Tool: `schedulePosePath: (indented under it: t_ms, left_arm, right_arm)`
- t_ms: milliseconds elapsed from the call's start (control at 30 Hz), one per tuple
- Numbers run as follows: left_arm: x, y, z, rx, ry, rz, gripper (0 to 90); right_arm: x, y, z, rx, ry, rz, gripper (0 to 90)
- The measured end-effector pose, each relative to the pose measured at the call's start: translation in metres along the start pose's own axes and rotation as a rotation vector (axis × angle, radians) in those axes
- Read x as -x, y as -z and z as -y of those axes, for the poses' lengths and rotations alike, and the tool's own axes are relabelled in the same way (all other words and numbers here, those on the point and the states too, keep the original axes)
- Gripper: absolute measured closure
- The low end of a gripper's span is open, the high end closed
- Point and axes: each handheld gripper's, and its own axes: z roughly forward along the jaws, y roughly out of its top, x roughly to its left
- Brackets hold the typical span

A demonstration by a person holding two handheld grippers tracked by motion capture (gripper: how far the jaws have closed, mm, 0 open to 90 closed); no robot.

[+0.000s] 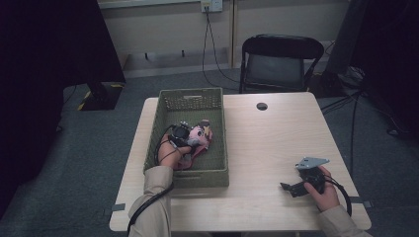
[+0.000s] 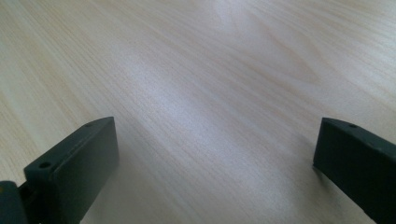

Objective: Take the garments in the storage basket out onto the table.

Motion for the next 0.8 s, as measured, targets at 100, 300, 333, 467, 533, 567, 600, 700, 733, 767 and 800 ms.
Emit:
schedulePosePath:
  t_ms: [100, 300, 333, 467, 533, 567, 600, 700, 733, 767, 800]
  left_arm:
    - [0.001, 0.013, -0.003, 0.08, 0.028, 0.021, 55.7]
    - [0.009, 0.037, -0.014, 0.205, 0.032, 0.054, 55.6]
    - [0.009, 0.037, -0.014, 0.205, 0.032, 0.054, 55.6]
    - [0.015, 0.05, -0.021, 0.261, 0.036, 0.073, 55.7]
    - [0.02, 0.061, -0.026, 0.288, 0.031, 0.088, 55.6]
    - [0.02, 0.061, -0.026, 0.288, 0.031, 0.088, 55.6]
    - [0.023, 0.067, -0.029, 0.299, 0.021, 0.098, 55.6]
    - [0.026, 0.074, -0.032, 0.32, 0.019, 0.11, 55.5]
    - [0.028, 0.077, -0.033, 0.328, 0.019, 0.117, 55.5]
    - [0.029, 0.08, -0.034, 0.337, 0.019, 0.119, 55.5]
    - [0.029, 0.081, -0.035, 0.341, 0.017, 0.121, 55.5]
  right_arm:
    - [0.0, 0.0, 0.0, 0.0, 0.0, 0.0, 0.0]
    - [0.0, 0.0, 0.0, 0.0, 0.0, 0.0, 0.0]
    - [0.0, 0.0, 0.0, 0.0, 0.0, 0.0, 0.0]
    - [0.0, 0.0, 0.0, 0.0, 0.0, 0.0, 0.0]
    - [0.0, 0.0, 0.0, 0.0, 0.0, 0.0, 0.0]
    - [0.0, 0.0, 0.0, 0.0, 0.0, 0.0, 0.0]
    - [0.0, 0.0, 0.0, 0.0, 0.0, 0.0, 0.0]
    - [0.0, 0.0, 0.0, 0.0, 0.0, 0.0, 0.0]
    - [0.0, 0.0, 0.0, 0.0, 0.0, 0.0, 0.0]
    - [0.0, 0.0, 0.0, 0.0, 0.001, 0.0, 0.0]
    - [0.0, 0.0, 0.0, 0.001, 0.001, 0.0, 0.0]
